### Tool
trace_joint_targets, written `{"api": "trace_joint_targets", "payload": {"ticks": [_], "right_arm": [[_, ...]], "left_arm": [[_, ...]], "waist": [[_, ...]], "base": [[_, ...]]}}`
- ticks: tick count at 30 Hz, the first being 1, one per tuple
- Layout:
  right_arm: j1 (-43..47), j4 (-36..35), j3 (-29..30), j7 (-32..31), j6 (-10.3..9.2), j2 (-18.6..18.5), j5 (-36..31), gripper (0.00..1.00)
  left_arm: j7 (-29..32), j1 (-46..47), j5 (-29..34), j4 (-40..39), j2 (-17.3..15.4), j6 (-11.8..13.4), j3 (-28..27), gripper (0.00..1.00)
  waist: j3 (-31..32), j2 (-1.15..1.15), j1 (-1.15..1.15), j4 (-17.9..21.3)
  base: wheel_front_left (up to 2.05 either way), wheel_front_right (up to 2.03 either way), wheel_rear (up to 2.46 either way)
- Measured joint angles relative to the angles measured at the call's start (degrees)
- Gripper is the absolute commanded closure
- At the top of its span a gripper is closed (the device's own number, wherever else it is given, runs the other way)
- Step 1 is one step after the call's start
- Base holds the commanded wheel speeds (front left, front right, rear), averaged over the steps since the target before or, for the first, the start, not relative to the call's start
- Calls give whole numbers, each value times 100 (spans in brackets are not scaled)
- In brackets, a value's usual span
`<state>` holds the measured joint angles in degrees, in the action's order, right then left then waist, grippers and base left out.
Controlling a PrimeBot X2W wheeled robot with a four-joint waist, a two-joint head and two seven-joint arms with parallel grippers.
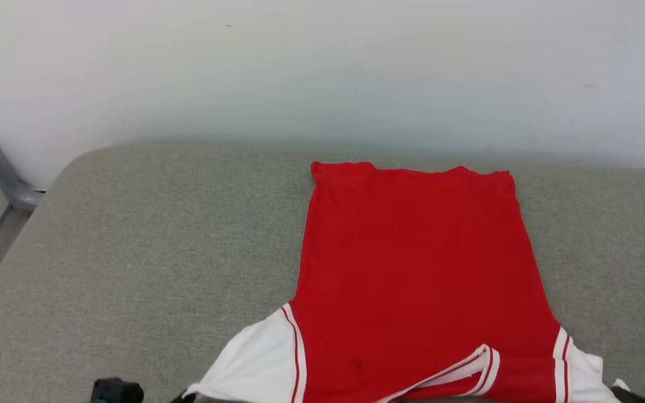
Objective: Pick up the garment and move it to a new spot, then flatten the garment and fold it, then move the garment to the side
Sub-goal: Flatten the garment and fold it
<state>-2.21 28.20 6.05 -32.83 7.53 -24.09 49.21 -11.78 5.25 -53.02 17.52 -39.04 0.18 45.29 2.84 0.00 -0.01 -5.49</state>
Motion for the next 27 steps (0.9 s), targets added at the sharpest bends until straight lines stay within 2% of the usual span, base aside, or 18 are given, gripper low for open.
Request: {"api": "trace_joint_targets", "payload": {"ticks": [5, 13, 14, 15, 21, 25, 26, 27], "right_arm": [[416, -432, 232, -361, 0, -1, -32, 100], [509, -870, 511, -654, 0, 134, -365, 100], [505, -943, 536, -693, -2, 146, -390, 60], [487, -1026, 573, -726, -1, 154, -405, 0], [365, -1839, 515, -1184, -2, 46, -580, 0], [-47, -2418, 638, -1505, -2, 40, -803, 0], [-188, -2537, 671, -1629, -2, 44, -870, 0], [-628, -2722, 753, -2121, -2, 66, -1131, 0]], "left_arm": [[164, -303, -113, -420, -91, 90, 97, 100], [379, -289, -70, -835, -123, 176, 182, 100], [428, -287, -69, -894, -151, 189, 185, 100], [491, -271, -55, -971, -203, 193, 205, 100], [766, -34, 194, -1729, -398, 264, 298, 100], [1017, -9, 259, -2236, -548, 394, 337, 100], [1073, 23, 275, -2358, -582, 424, 337, 100], [1252, 146, 359, -2703, -710, 497, 332, 100]], "waist": [[9, 0, 0, -16], [-73, 0, 1, -23], [-93, 0, 1, -21], [-116, 0, 1, -21], [-347, 0, 1, -82], [-598, 0, 1, -157], [-675, 0, 2, -182], [-926, 0, 2, -275]], "base": [[0, 0, 0], [0, 0, 0], [0, 0, 0], [0, 0, 0], [0, 0, 0], [0, 0, 0], [0, 0, 0], [0, 0, 0]]}}
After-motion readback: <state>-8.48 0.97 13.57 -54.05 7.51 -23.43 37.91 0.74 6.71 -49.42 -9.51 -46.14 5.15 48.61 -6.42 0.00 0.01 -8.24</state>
